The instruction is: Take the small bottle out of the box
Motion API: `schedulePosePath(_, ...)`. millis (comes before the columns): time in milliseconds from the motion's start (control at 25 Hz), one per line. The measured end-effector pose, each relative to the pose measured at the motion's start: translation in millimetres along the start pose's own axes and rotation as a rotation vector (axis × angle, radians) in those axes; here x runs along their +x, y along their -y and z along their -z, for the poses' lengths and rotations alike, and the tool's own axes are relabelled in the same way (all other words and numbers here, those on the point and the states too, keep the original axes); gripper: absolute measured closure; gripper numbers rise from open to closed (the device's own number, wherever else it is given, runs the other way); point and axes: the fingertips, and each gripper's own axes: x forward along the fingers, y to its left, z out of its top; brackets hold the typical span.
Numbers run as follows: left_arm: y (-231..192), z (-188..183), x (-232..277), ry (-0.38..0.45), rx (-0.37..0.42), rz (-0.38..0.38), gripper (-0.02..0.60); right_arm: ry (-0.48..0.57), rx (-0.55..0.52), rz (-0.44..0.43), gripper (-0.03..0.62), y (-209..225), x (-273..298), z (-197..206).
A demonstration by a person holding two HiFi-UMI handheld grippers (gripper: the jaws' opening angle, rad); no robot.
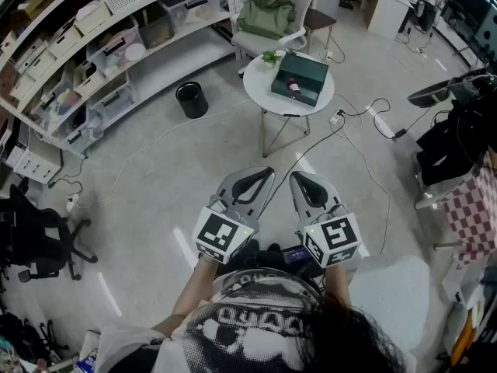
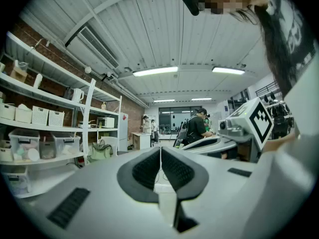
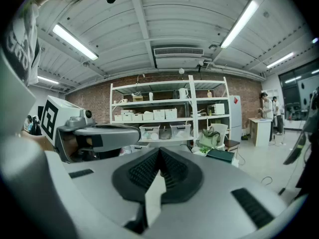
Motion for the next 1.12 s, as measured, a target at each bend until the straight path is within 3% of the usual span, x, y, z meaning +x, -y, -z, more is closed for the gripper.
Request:
schedulePosePath(440, 18, 5, 13, -0.006, -0.002, -0.027, 0.566, 0.027, 0.073, -0.011, 0.595, 17, -22, 9)
schedulePosePath(680, 32, 21, 19, -0.058, -0.015, -0.025, 0.566, 0.027, 0.105, -0.028, 0.595, 23, -32, 20)
schedulePosePath(1120, 16, 23, 30, -0.093, 0.024, -0.049, 0.566, 0.037, 0.135, -0.072, 0.595, 34, -7, 24)
